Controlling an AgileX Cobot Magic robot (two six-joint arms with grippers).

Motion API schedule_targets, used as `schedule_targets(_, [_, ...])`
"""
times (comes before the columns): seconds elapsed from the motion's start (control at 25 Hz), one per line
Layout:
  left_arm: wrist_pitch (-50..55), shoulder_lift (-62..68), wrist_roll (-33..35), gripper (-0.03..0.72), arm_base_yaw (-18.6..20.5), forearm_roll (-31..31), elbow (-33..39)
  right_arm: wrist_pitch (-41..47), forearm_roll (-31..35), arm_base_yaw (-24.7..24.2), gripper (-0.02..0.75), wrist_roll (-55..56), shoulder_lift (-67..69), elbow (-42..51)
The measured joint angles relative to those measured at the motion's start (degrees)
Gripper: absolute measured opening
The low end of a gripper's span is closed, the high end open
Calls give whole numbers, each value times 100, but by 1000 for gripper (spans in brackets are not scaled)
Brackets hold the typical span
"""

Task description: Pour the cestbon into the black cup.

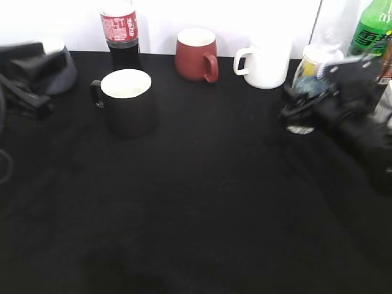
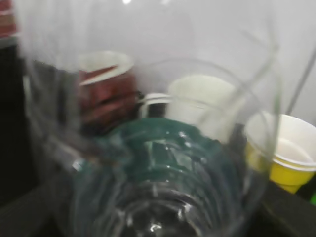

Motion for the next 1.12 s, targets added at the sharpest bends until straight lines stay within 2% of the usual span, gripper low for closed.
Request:
schedule_targets(0.24, [102, -45, 0, 302, 0, 0, 0, 148, 40, 0, 491, -18, 204, -160])
schedule_targets(0.32, [102, -45, 0, 302, 0, 0, 0, 282, 40, 0, 568, -18, 204, -166])
schedule_targets(0.4, [207, -45, 0, 302, 0, 0, 0, 708, 40, 0, 593, -18, 147, -121])
schedule_targets(0.6, [966, -45, -123, 301, 0, 0, 0, 880, 40, 0, 596, -13, -689, 726])
schedule_targets(0.68, [1851, -45, -588, 301, -6, 0, -34, 2078, 40, 0, 596, -17, -1490, 896])
schedule_targets(0.72, [2994, -49, -936, 301, -111, -13, -378, 3026, 40, 0, 596, -46, -1957, 809])
schedule_targets(0.8, [4818, -69, -1023, 301, -501, -399, -1290, 4818, 27, 0, 596, -168, -2917, 367])
schedule_targets(0.88, [6347, -178, -1035, 301, -913, -610, -2146, 5868, -24, 0, 596, -420, -3834, -24])
schedule_targets(0.96, [6993, -607, -1035, 301, -1225, -705, -2474, 6502, -94, 0, 596, -478, -4647, -124])
schedule_targets(1.12, [8062, -1952, -1035, 301, -1545, -853, -2476, 8258, -109, 0, 596, -488, -5886, -124])
